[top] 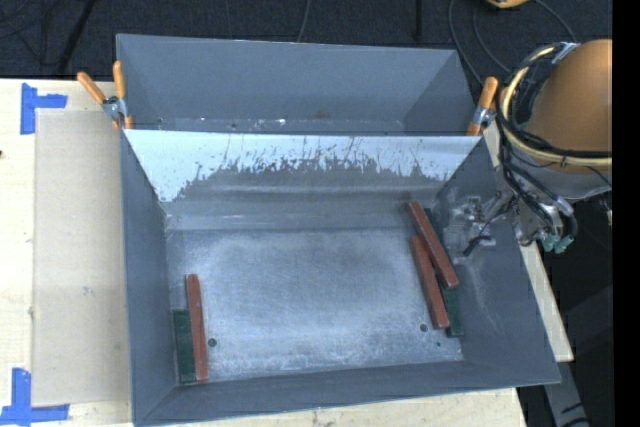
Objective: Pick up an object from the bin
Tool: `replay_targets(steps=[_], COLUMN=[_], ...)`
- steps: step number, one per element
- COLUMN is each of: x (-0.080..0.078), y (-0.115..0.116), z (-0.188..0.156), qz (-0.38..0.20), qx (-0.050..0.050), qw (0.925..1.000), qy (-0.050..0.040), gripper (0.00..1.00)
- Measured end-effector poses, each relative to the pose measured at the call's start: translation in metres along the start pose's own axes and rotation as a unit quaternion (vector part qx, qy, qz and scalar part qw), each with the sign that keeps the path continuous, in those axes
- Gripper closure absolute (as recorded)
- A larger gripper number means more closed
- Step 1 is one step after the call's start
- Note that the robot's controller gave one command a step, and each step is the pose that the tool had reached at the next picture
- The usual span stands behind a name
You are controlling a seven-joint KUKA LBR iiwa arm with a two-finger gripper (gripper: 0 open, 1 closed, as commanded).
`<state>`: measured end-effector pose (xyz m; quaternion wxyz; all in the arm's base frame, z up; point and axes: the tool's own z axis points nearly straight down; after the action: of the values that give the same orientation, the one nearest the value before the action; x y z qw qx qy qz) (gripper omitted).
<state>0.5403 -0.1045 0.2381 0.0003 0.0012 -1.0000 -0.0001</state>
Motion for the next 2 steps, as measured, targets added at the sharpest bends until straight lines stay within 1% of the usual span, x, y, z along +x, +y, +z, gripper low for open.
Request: replay_targets(steps=[1, 2], x=[0.0306, 0.0302], y=[0.0167, 0.0168], z=[0.0575, 0.057], qz=[-0.051, -0.052], qx=[0.0, 0.0], qw=[0.9987, 0.9987], qy=[0.0008, 0.0001], gripper=[0.0, 0.0])
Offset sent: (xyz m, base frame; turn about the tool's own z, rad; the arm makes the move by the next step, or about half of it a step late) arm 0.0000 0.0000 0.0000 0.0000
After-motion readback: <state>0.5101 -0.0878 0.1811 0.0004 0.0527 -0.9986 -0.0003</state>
